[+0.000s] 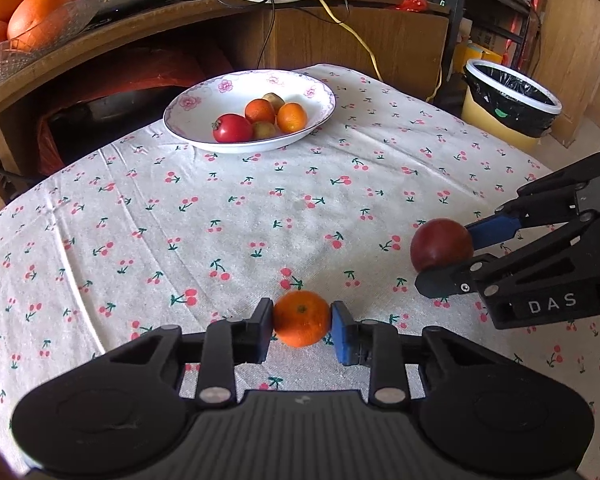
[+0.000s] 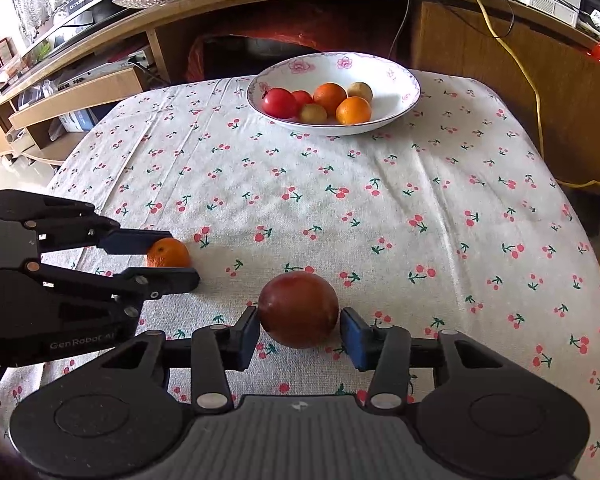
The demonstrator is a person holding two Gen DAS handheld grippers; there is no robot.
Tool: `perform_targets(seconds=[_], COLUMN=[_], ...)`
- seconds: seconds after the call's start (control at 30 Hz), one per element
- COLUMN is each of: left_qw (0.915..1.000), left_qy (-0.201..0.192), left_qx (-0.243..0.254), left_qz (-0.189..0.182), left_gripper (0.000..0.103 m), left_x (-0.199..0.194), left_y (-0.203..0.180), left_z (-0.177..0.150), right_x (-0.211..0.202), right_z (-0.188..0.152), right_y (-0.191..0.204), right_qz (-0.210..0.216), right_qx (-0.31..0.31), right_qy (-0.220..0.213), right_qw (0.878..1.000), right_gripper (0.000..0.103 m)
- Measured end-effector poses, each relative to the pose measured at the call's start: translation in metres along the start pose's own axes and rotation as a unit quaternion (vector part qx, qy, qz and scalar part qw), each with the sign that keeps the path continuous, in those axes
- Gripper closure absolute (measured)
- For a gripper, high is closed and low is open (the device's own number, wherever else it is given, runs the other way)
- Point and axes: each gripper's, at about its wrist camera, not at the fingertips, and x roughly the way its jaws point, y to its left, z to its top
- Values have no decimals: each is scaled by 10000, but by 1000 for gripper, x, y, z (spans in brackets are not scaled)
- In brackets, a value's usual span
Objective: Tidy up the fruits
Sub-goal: 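Grasp the mandarin with the left gripper while the right grasps the dark tomato, then lower both held fruits into the white bowl and open both grippers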
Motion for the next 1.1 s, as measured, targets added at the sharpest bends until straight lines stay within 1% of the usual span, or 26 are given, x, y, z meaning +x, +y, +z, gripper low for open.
perform_targets(seconds=[0.23,0.4,0.6,0.83,1.1], left_qw=[9999,9997,9993,9983,9964], left_qy=[-8,-159,-344,-553,-779], left_qx=[170,201,116,5,-200], left_qz=[7,-15,79,168,273], left_gripper=[65,65,65,65,65], left_x=[-2,-5,-8,-9,-1], left_y=[-5,-5,-1,6,18], left_z=[1,12,24,44,70], right_x=[0,-3,-7,-13,-9], right_z=[0,4,13,30,54], right_y=[5,3,3,6,0], right_qz=[-100,-59,-26,68,14], right_qx=[-195,-127,-60,52,158], right_qy=[-29,-112,-269,-560,-788], right_qw=[9998,9998,9996,9984,9968], right_gripper=[68,69,69,69,68])
